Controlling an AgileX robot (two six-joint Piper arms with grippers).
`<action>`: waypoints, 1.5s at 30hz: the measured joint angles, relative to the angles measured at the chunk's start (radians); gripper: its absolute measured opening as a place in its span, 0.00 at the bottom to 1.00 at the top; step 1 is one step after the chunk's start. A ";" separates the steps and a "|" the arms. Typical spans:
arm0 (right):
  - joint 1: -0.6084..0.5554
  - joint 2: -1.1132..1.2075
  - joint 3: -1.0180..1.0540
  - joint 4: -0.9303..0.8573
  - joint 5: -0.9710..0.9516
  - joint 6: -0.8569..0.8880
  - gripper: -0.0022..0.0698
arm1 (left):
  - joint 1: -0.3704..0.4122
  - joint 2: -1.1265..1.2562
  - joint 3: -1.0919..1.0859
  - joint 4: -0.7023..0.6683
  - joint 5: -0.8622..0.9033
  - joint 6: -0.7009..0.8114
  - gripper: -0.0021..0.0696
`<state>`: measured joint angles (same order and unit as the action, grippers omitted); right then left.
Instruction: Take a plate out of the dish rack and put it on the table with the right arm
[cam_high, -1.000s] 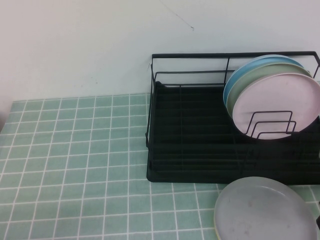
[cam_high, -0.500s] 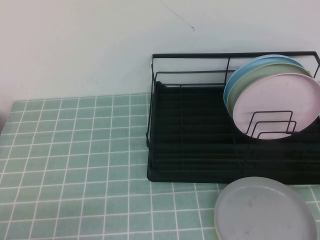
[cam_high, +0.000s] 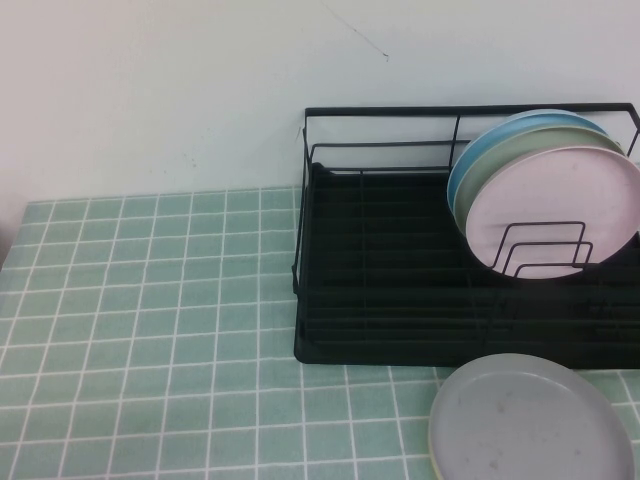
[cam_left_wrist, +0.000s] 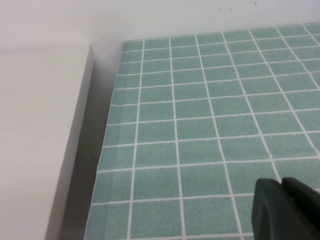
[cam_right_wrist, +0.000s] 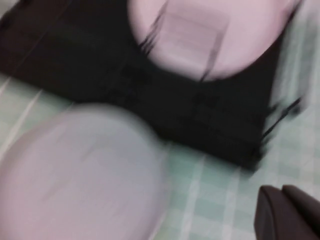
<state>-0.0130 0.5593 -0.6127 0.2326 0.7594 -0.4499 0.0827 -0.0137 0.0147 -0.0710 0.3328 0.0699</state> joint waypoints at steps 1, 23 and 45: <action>-0.005 -0.039 0.051 -0.006 -0.081 -0.005 0.03 | 0.000 0.000 0.000 0.000 0.000 0.000 0.02; -0.058 -0.570 0.637 -0.025 -0.413 0.048 0.03 | 0.000 0.000 0.000 0.000 0.000 0.000 0.02; -0.058 -0.570 0.635 -0.031 -0.405 0.058 0.03 | 0.000 0.000 0.000 0.000 0.000 0.000 0.02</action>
